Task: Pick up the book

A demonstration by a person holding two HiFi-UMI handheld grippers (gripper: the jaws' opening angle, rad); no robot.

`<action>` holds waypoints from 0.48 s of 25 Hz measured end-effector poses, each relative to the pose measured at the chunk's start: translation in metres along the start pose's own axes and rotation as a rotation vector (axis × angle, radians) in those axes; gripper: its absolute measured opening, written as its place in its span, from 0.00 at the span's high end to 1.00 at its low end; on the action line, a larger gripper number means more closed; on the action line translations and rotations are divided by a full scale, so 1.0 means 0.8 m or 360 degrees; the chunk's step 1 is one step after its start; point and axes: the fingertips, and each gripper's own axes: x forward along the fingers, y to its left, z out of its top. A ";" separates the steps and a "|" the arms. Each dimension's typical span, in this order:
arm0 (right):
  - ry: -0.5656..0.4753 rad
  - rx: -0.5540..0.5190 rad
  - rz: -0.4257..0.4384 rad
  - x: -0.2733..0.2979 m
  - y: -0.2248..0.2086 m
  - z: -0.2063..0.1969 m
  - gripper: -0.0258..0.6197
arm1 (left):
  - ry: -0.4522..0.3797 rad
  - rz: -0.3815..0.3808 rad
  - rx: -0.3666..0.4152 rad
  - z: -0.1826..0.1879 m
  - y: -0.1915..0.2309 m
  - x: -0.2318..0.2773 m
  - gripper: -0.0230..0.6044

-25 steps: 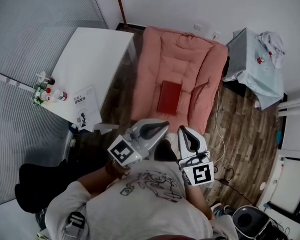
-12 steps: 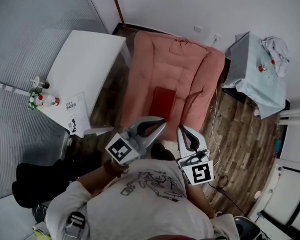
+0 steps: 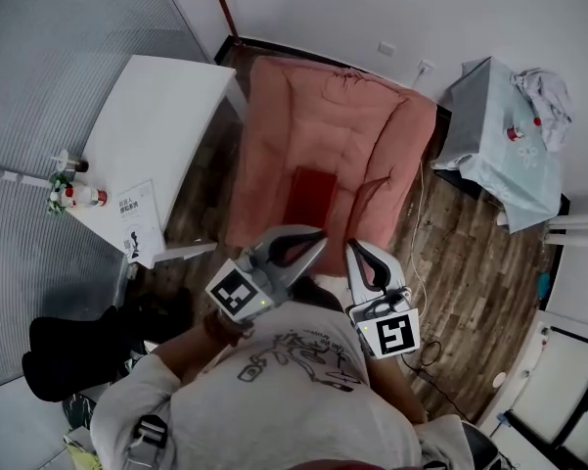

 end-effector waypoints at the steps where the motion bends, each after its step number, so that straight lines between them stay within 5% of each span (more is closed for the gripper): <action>1: 0.0001 0.0004 -0.0002 0.002 -0.004 -0.002 0.95 | 0.0007 -0.0004 0.0000 -0.003 0.002 0.003 0.96; 12: 0.0059 0.0042 -0.0014 0.050 -0.025 -0.030 0.95 | 0.0079 -0.0034 -0.0016 -0.027 0.054 0.014 0.96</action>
